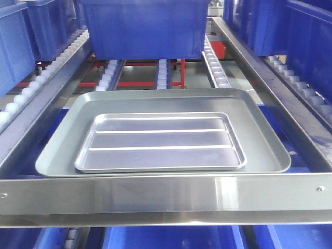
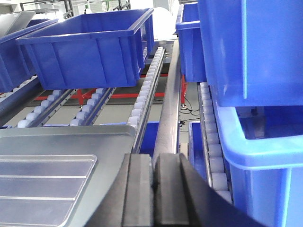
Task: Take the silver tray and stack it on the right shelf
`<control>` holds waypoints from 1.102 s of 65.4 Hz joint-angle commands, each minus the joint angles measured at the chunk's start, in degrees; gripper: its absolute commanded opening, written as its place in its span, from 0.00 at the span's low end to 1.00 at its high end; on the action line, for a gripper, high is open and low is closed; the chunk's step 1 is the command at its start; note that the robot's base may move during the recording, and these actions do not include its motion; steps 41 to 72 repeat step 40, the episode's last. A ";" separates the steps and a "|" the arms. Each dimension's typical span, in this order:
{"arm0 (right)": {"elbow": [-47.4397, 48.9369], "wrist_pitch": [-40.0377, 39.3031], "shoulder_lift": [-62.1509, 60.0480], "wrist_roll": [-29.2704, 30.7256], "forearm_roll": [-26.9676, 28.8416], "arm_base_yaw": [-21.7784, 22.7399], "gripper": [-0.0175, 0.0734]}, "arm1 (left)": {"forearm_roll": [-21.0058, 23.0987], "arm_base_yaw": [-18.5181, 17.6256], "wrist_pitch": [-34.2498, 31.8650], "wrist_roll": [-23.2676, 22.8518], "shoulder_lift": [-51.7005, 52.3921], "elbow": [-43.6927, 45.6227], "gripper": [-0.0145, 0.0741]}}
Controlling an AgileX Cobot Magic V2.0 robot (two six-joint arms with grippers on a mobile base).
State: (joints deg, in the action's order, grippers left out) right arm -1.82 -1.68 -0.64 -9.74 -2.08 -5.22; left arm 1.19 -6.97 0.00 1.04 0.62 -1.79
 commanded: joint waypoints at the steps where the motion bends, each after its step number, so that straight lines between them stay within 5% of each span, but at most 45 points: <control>1: 0.12 -4.76 -1.04 0.54 -0.07 0.43 0.25 | 0.60 0.24 -4.68 0.16 0.82 -1.41 0.06; 72: 0.12 -4.76 -1.04 0.54 -0.07 0.43 0.25 | 0.60 0.24 -4.68 0.16 0.82 -1.41 0.06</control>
